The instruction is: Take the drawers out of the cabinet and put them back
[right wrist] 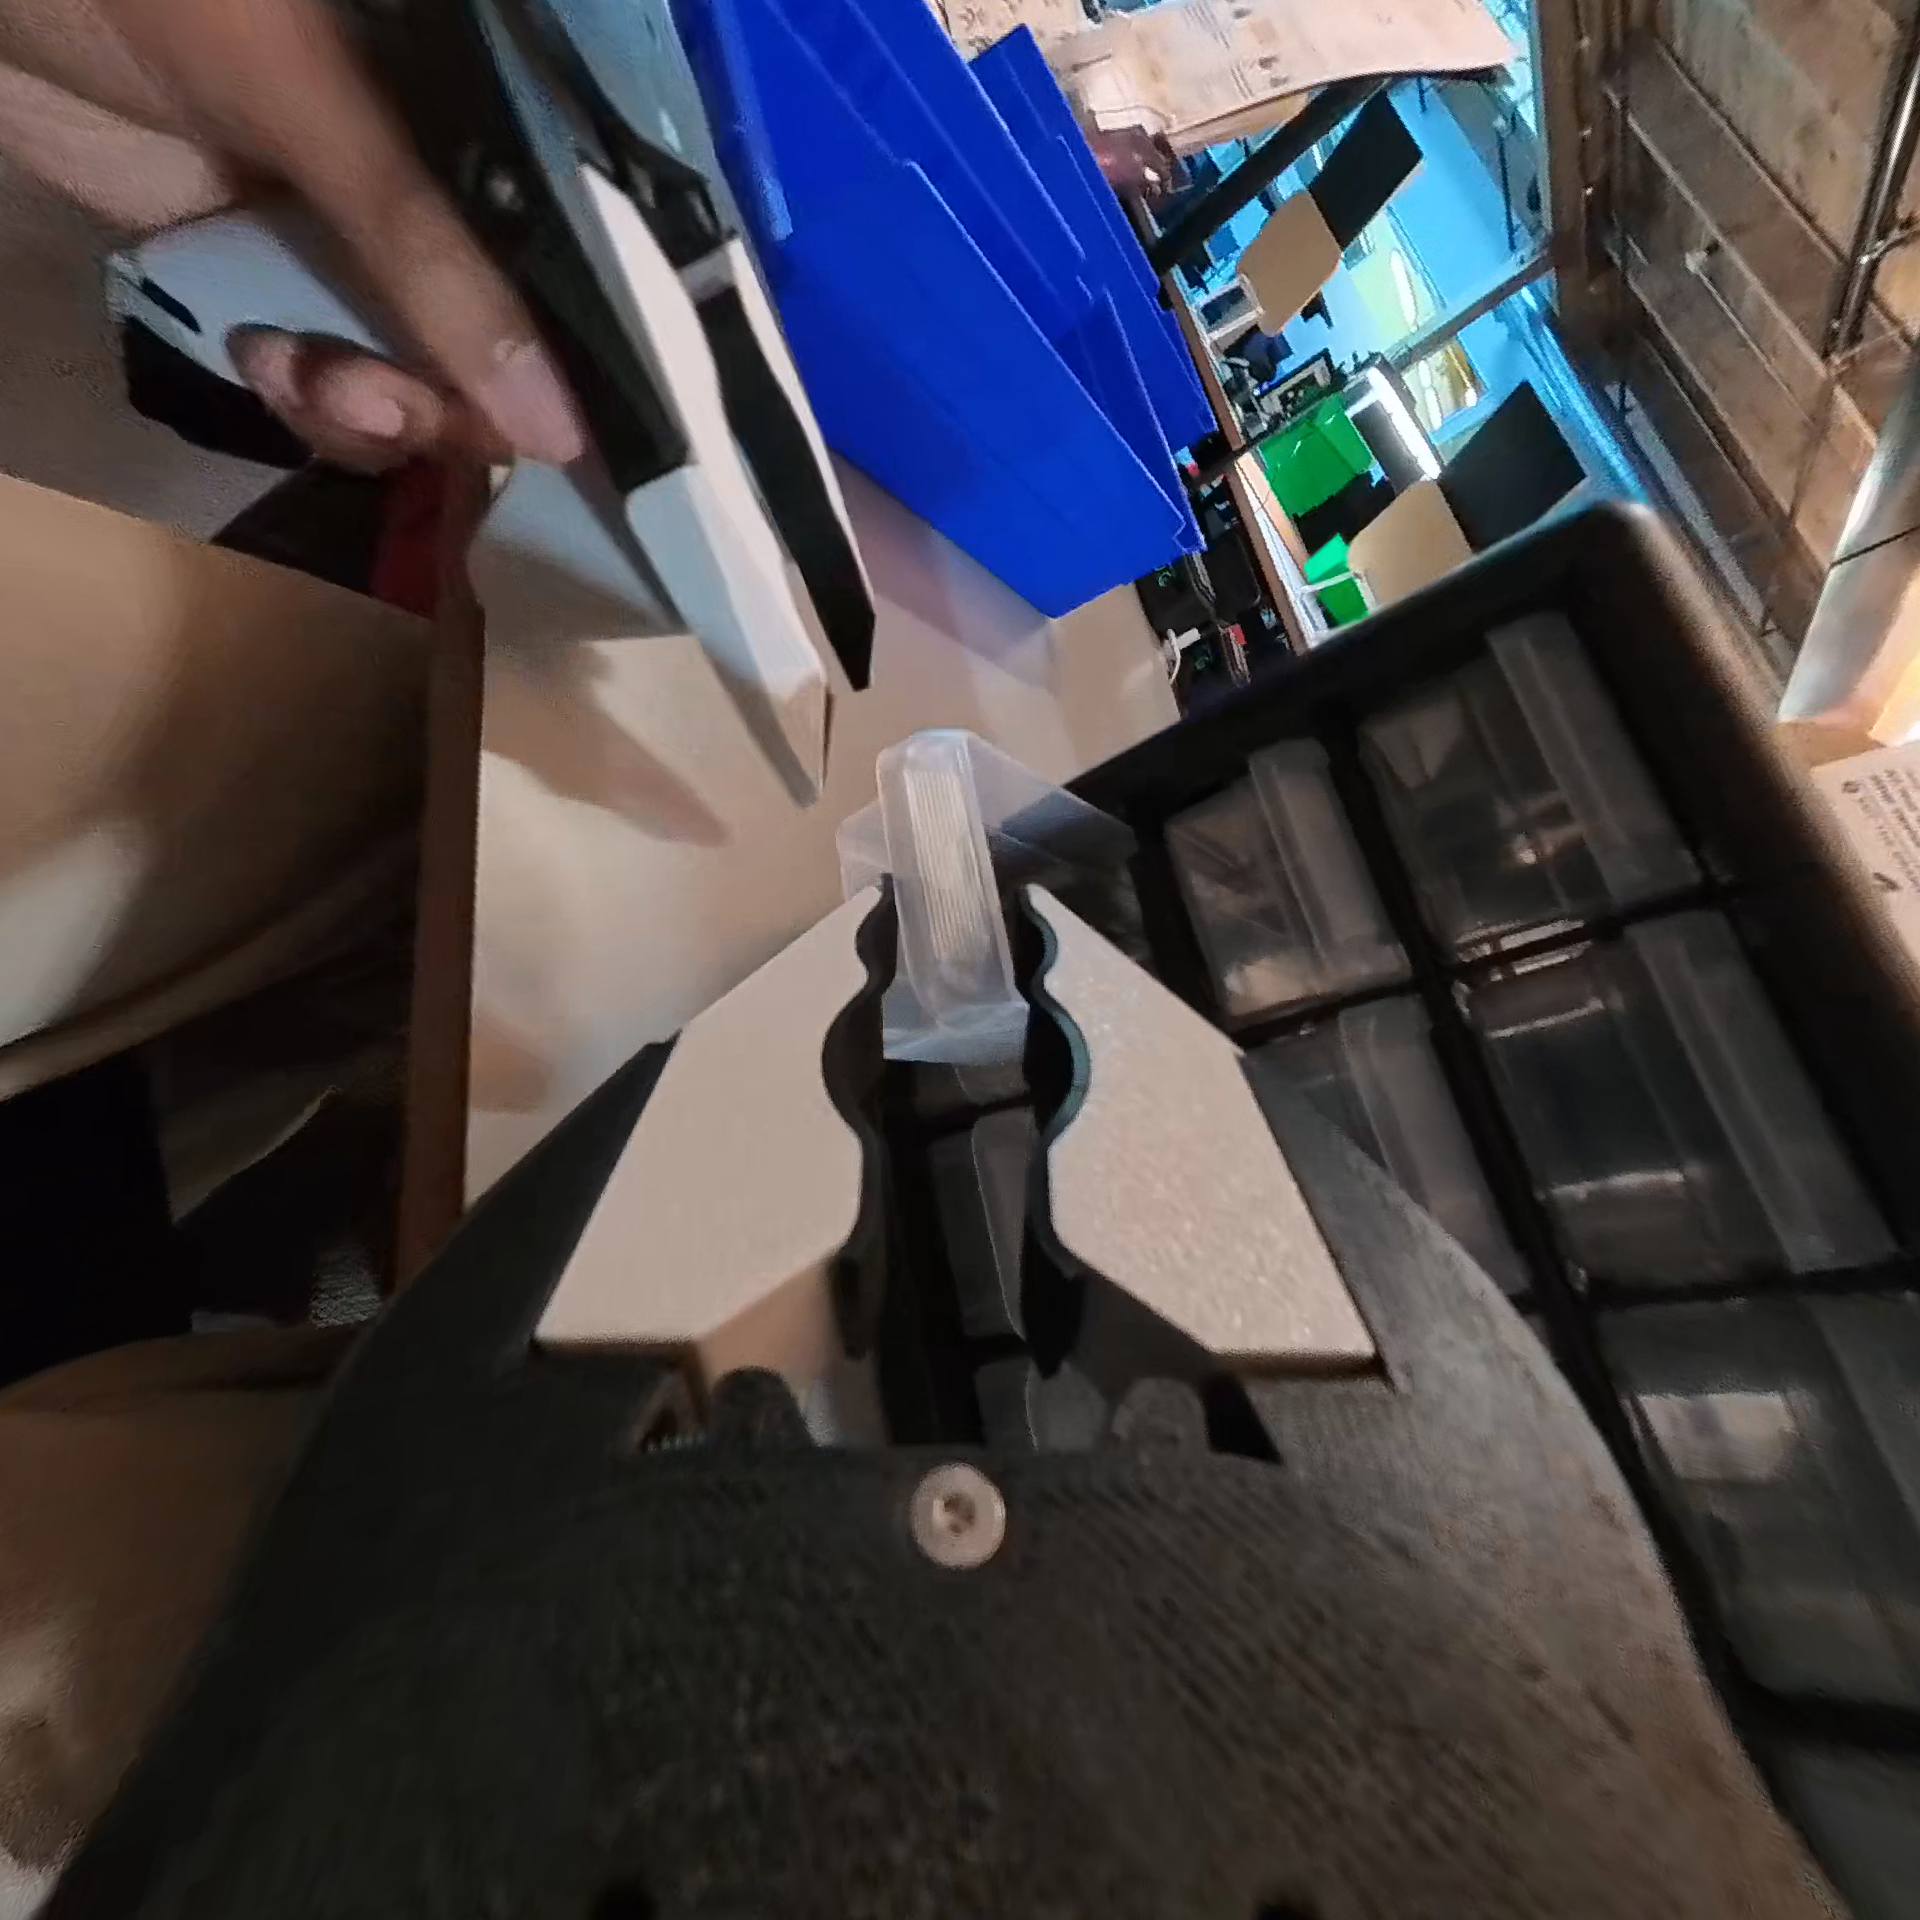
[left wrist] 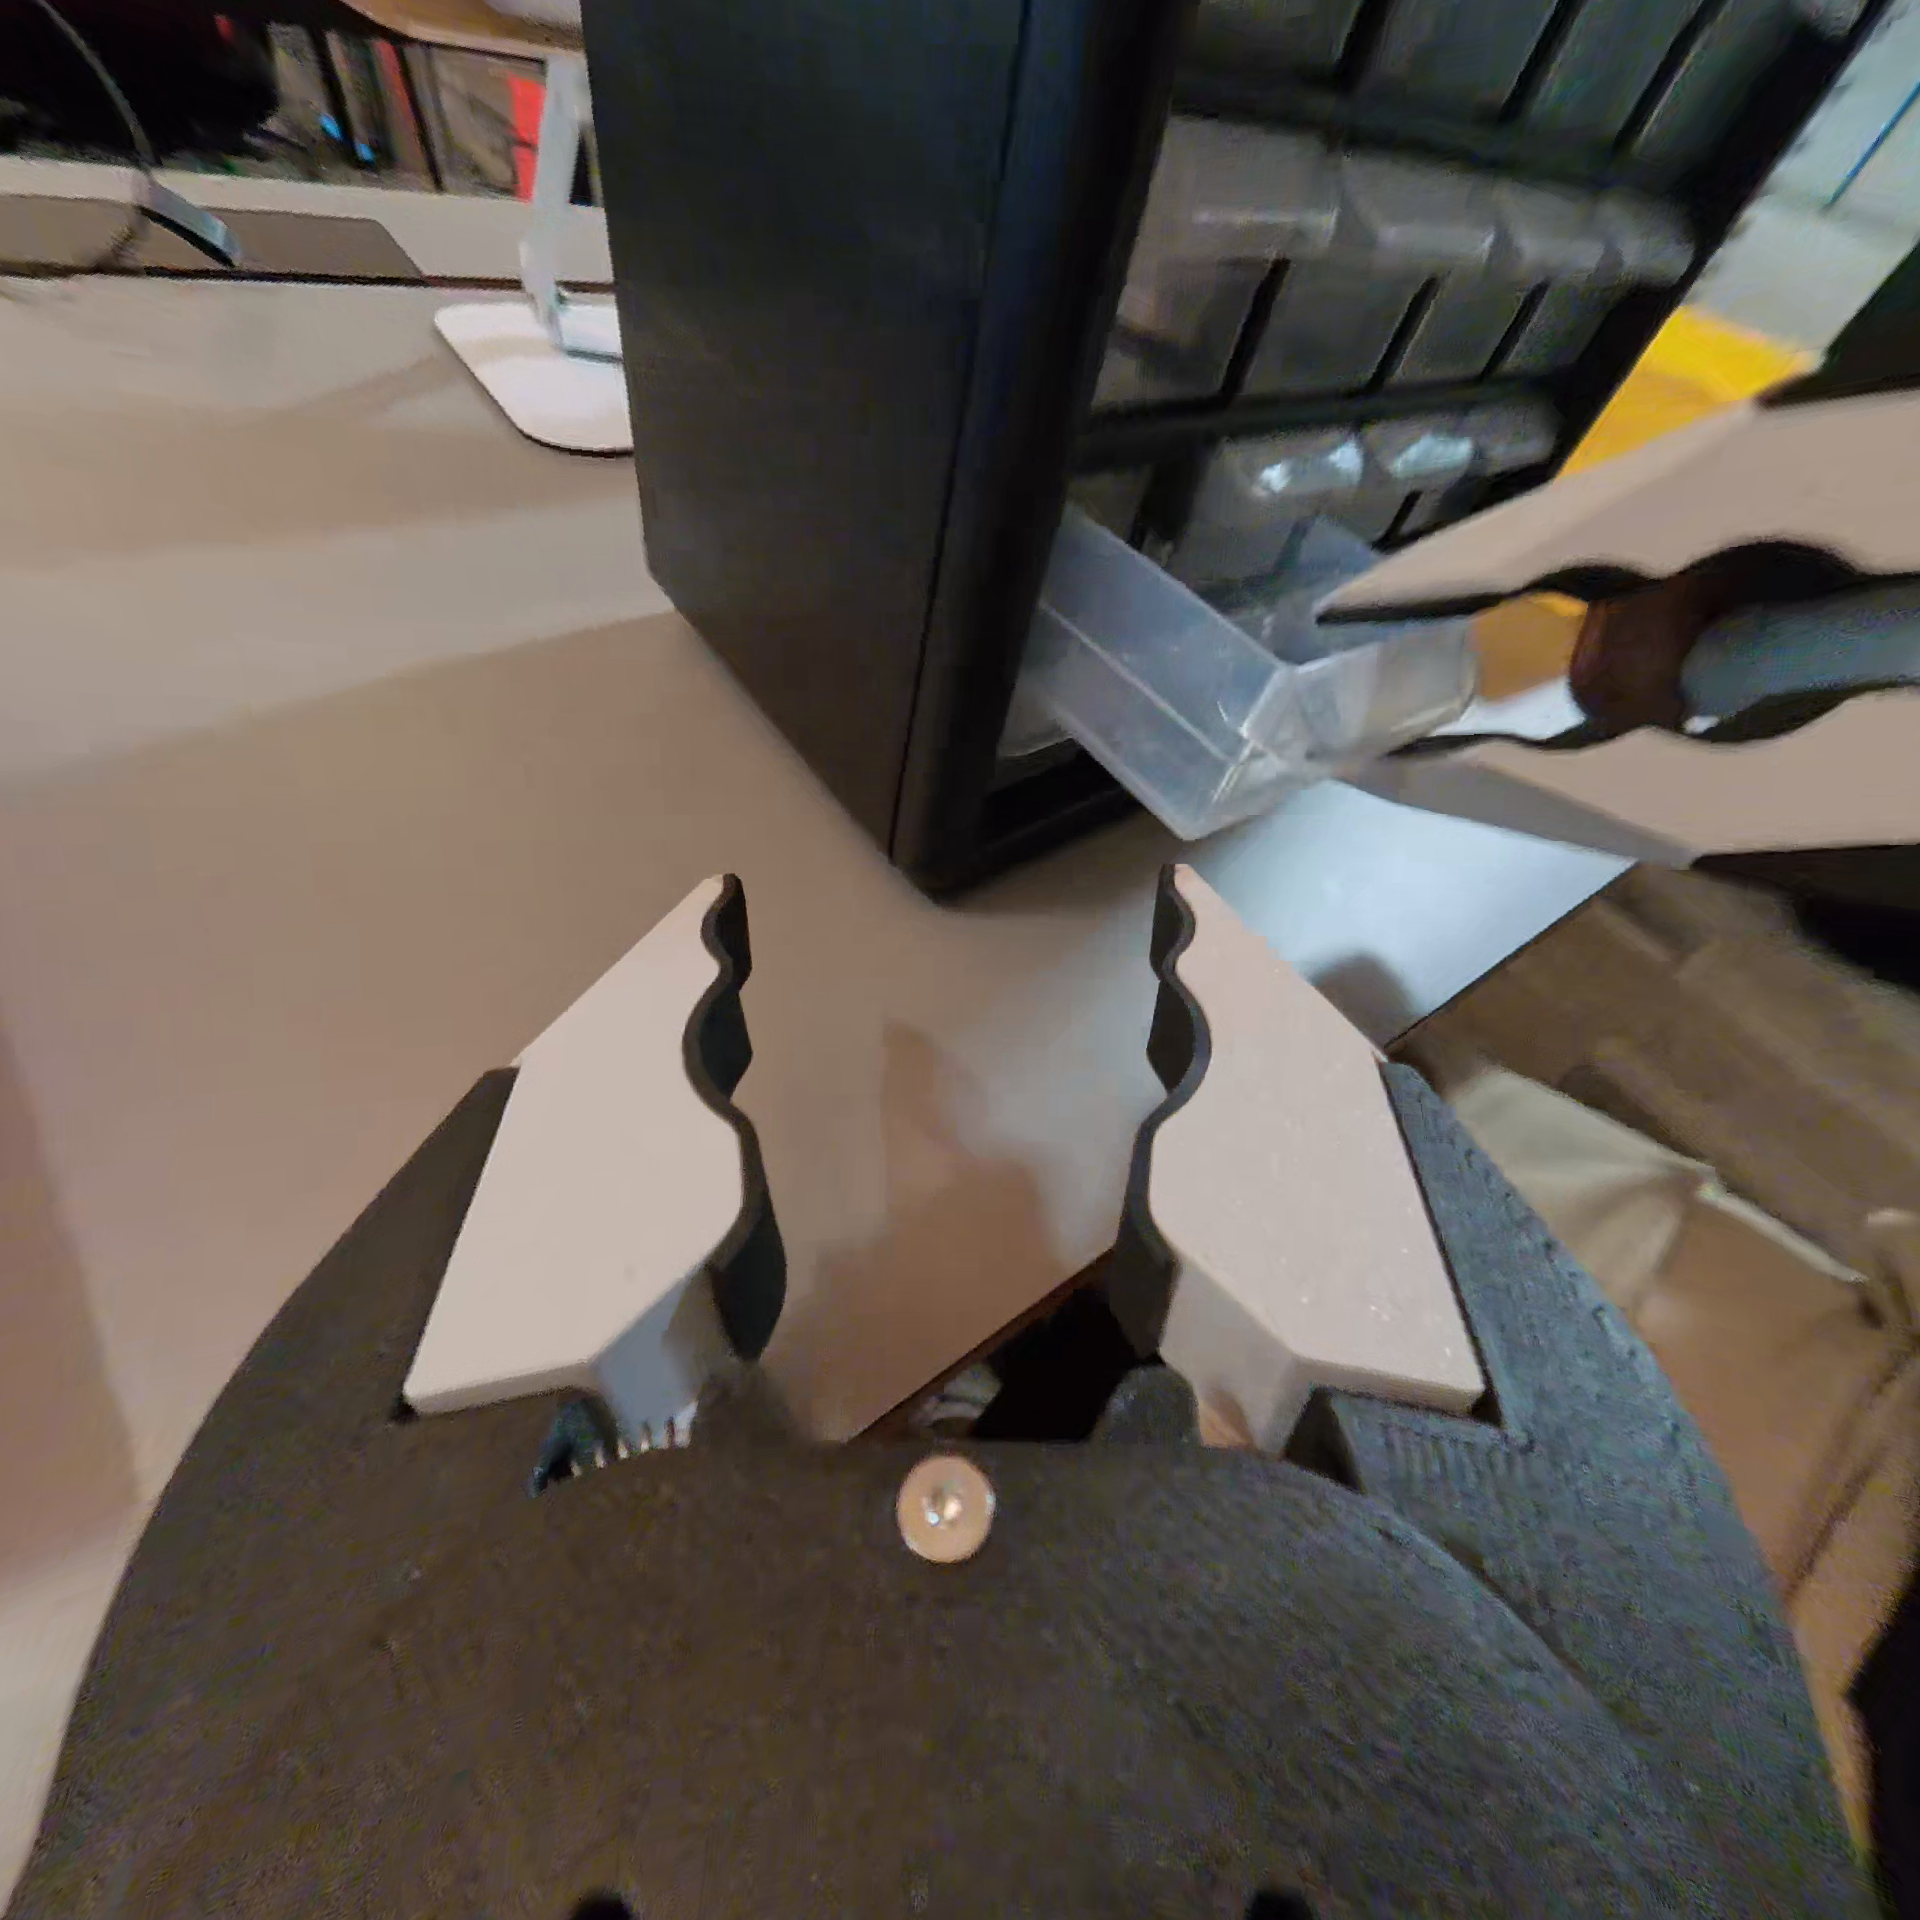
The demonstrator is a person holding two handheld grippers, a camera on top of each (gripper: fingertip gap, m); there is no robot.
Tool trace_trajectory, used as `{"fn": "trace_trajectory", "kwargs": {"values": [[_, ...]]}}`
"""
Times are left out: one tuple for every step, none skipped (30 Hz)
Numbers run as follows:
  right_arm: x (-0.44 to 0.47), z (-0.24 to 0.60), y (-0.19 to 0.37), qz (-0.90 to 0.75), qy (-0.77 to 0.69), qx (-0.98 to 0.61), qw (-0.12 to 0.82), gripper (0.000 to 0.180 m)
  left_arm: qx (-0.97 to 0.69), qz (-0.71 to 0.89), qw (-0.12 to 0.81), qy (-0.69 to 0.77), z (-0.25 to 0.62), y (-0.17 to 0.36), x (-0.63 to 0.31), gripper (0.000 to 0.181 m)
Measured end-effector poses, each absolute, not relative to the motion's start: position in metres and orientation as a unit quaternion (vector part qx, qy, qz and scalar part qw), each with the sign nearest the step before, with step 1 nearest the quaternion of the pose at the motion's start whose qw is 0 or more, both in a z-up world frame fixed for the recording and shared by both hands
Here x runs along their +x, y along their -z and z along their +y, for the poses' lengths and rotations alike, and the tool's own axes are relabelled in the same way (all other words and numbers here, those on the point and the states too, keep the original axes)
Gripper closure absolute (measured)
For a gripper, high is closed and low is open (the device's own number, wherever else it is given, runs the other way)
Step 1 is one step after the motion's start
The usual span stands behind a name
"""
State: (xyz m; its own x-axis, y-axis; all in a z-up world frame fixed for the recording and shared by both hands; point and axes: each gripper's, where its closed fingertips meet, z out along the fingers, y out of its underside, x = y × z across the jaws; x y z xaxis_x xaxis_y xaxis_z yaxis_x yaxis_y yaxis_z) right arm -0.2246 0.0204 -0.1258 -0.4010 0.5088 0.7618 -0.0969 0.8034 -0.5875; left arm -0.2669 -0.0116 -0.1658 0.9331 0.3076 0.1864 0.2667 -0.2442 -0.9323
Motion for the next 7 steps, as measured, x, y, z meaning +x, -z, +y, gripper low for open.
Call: {"fn": "trace_trajectory", "kwargs": {"values": [[-0.2232,0.0192,0.1254,-0.786,-0.282,-0.126,0.535,0.159,-0.784,-0.186,0.592,0.013,-0.0104,0.1651,-0.2636,0.106],[-0.2225,0.0183,0.1253,-0.785,-0.279,-0.122,0.54,0.159,-0.78,-0.19,0.594,0.049,-0.0082,0.1647,-0.2592,0.106],[-0.2219,0.0176,0.1256,-0.782,-0.275,-0.116,0.547,0.159,-0.775,-0.195,0.596,0.081,-0.0058,0.1636,-0.2559,0.105],[-0.2212,0.0169,0.126,-0.78,-0.273,-0.11,0.553,0.155,-0.768,-0.201,0.599,0.106,-0.0036,0.1617,-0.2542,0.105],[-0.2206,0.0166,0.1255,-0.776,-0.27,-0.107,0.56,0.146,-0.761,-0.205,0.603,0.121,-0.0022,0.1597,-0.2537,0.105],[-0.2207,0.0177,0.1231,-0.77,-0.265,-0.106,0.571,0.141,-0.757,-0.209,0.606,0.127,-0.0018,0.1583,-0.2544,0.106],[-0.2209,0.0192,0.1185,-0.76,-0.256,-0.105,0.588,0.141,-0.755,-0.212,0.608,0.124,-0.0022,0.1579,-0.2564,0.107]]}}
